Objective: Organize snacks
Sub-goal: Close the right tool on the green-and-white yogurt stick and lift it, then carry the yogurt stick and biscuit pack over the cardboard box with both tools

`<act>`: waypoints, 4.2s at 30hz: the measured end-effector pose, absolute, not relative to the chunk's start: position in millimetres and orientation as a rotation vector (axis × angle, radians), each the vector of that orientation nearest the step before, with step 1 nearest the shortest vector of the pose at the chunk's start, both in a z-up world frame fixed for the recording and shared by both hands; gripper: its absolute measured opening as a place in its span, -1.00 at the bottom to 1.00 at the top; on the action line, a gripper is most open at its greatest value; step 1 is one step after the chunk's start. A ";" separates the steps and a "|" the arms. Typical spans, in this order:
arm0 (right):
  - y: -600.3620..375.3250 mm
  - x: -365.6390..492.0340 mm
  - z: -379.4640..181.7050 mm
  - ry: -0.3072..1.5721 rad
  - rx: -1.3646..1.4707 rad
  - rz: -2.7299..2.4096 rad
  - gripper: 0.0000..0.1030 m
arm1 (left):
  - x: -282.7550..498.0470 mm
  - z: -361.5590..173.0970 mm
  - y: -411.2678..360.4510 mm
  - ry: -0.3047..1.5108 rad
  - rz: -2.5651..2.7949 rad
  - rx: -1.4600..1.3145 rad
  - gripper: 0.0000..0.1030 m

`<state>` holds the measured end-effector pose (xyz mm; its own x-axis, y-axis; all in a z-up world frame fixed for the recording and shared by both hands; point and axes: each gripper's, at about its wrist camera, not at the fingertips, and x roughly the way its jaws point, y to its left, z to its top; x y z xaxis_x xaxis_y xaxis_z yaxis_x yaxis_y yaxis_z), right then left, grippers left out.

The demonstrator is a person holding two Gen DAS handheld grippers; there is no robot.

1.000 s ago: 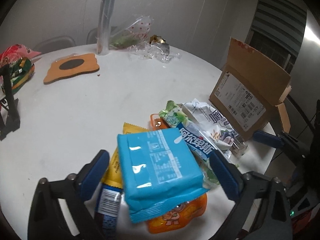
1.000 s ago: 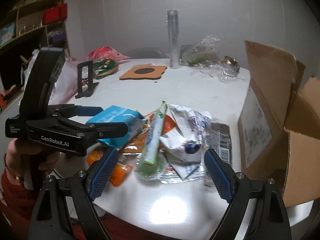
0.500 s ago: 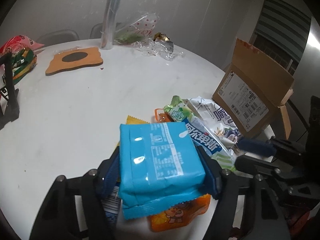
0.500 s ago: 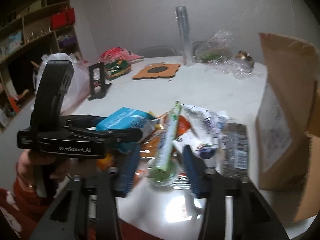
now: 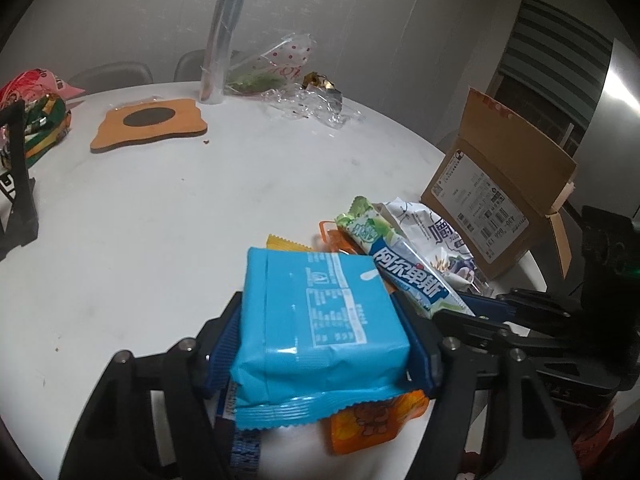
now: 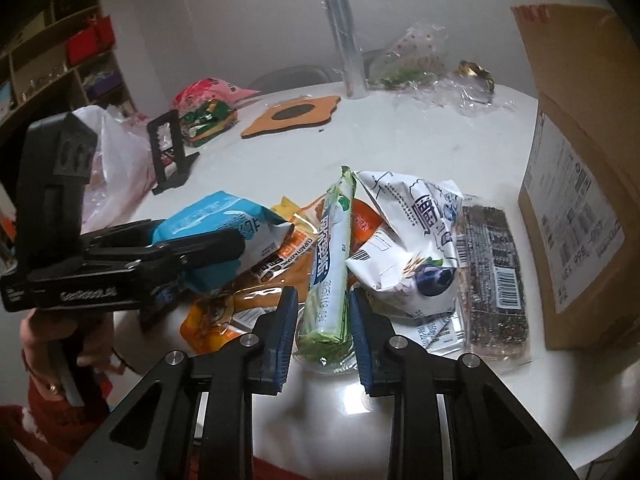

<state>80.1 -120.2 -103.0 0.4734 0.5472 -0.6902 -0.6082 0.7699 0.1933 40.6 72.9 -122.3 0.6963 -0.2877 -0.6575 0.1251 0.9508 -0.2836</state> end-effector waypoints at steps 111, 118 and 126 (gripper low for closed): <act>-107.0 57.4 -8.3 0.570 -0.176 0.825 -0.58 | 18.2 -48.5 84.7 0.618 -0.125 -0.129 0.22; -178.5 60.7 57.3 0.465 -0.144 0.796 -0.58 | 20.7 43.0 35.7 0.487 -0.278 -0.026 0.22; -259.4 111.9 65.3 0.566 -0.138 0.617 -0.58 | 73.1 92.7 -74.3 0.532 -0.548 0.120 0.22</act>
<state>111.9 -259.4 65.3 0.6702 0.5087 -0.5404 -0.5823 0.8119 0.0420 73.1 -74.3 92.7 0.7224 -0.4647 -0.5121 0.5252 0.8504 -0.0308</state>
